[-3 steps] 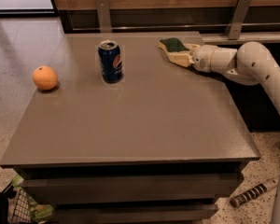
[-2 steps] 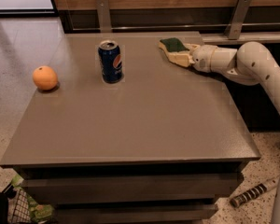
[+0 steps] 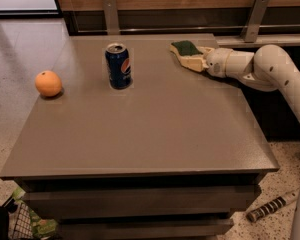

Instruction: Move sponge near orange

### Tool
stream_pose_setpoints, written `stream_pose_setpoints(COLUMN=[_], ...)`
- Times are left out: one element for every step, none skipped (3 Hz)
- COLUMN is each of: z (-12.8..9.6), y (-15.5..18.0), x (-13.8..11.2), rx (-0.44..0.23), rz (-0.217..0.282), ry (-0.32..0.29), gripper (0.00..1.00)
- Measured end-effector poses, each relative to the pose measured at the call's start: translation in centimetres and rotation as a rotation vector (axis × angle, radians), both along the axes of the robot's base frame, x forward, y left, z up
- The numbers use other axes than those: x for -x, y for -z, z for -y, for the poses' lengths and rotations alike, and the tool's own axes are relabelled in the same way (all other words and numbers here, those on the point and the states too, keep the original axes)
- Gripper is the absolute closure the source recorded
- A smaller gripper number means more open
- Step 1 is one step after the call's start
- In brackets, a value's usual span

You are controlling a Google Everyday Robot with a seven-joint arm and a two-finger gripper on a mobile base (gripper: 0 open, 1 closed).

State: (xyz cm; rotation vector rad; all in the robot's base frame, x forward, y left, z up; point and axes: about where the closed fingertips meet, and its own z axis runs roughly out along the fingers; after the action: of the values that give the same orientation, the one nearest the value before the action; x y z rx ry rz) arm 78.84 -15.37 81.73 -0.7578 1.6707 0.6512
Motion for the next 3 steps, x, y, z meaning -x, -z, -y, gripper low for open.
stream_pose_setpoints(z=[0.0,0.01,-0.01], y=[0.0,-0.02,-0.04], x=[0.0,0.01,0.01], rx=[0.0,0.0,0.0], rz=[0.0,0.0,0.0], ry=[0.0,0.0,0.0], gripper=[1.0,1.0,1.0])
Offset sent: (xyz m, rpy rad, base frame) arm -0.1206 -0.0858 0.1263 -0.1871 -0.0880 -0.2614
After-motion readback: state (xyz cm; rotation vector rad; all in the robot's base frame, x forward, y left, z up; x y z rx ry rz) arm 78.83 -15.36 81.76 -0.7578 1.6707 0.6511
